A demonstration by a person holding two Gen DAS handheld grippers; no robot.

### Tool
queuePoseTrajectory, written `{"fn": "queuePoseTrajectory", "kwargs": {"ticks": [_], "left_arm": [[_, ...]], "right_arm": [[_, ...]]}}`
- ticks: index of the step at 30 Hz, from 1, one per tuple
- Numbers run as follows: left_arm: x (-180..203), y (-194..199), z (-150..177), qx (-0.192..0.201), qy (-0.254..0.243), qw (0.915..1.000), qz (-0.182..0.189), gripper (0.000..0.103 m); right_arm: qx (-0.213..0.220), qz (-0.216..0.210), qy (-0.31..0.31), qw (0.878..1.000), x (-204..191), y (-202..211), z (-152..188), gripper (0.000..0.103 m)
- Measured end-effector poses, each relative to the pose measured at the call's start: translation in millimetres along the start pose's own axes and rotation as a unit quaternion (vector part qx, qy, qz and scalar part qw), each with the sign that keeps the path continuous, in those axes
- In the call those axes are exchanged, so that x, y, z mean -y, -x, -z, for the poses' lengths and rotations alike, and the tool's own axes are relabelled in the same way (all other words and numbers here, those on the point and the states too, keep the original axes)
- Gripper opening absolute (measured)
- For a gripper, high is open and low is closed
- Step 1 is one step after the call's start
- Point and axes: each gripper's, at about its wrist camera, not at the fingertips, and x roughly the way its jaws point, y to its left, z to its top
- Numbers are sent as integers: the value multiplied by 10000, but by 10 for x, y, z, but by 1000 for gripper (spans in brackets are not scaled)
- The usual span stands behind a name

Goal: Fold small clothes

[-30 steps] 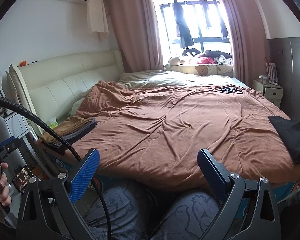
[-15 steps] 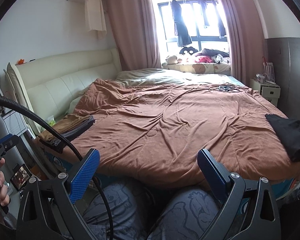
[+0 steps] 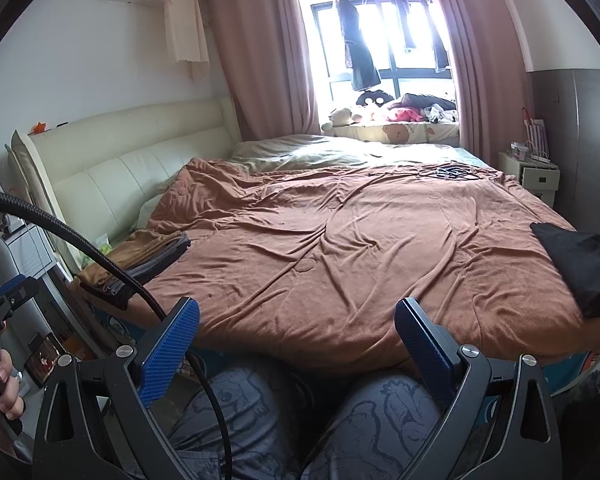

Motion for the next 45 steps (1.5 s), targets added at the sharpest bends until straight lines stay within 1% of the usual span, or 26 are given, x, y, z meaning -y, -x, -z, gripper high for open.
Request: {"fn": "queuePoseTrajectory", "kwargs": {"ticks": [13, 20, 45], "left_arm": [[2, 10, 1, 36, -15, 10000, -16, 103], [-1, 35, 8, 47, 39, 9999, -90, 103], [-13, 53, 25, 47, 38, 9999, -103, 103]], "right_arm": [[-22, -7, 58, 10000, 5, 11, -21, 98], [-29, 0, 62, 10000, 3, 8, -12, 98], [-91, 38, 74, 9999, -2, -6, -7, 98]]}}
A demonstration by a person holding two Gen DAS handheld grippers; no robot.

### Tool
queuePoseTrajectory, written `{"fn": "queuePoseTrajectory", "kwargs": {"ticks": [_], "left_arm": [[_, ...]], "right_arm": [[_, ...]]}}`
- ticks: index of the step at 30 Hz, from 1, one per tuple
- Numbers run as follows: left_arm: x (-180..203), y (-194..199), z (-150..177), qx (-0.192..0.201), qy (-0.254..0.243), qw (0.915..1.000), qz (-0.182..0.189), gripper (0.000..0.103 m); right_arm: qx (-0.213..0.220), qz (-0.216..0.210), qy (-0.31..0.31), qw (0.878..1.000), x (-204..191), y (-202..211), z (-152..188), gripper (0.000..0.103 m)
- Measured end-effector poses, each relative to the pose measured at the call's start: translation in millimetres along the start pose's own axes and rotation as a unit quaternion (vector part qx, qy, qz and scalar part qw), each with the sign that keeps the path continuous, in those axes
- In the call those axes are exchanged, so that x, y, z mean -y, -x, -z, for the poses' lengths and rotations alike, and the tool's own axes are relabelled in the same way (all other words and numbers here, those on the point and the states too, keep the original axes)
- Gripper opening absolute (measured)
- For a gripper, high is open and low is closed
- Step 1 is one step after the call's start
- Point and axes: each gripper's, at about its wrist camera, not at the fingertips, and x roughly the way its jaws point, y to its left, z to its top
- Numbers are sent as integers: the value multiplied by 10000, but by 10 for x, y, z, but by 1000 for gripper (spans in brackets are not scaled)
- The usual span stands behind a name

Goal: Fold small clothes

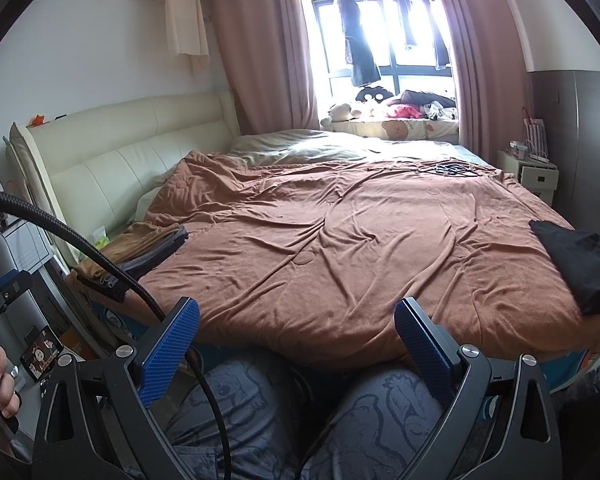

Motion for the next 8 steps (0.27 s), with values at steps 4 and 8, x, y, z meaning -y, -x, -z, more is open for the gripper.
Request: {"fn": "queuePoseTrajectory", "kwargs": {"ticks": [4, 8], "left_arm": [[-9, 8, 5, 12, 13, 10000, -11, 103], [-11, 2, 15, 9, 38, 10000, 34, 103]], "right_arm": [[-10, 3, -10, 10000, -8, -21, -7, 98], [-22, 35, 20, 10000, -10, -54, -7, 98]]}}
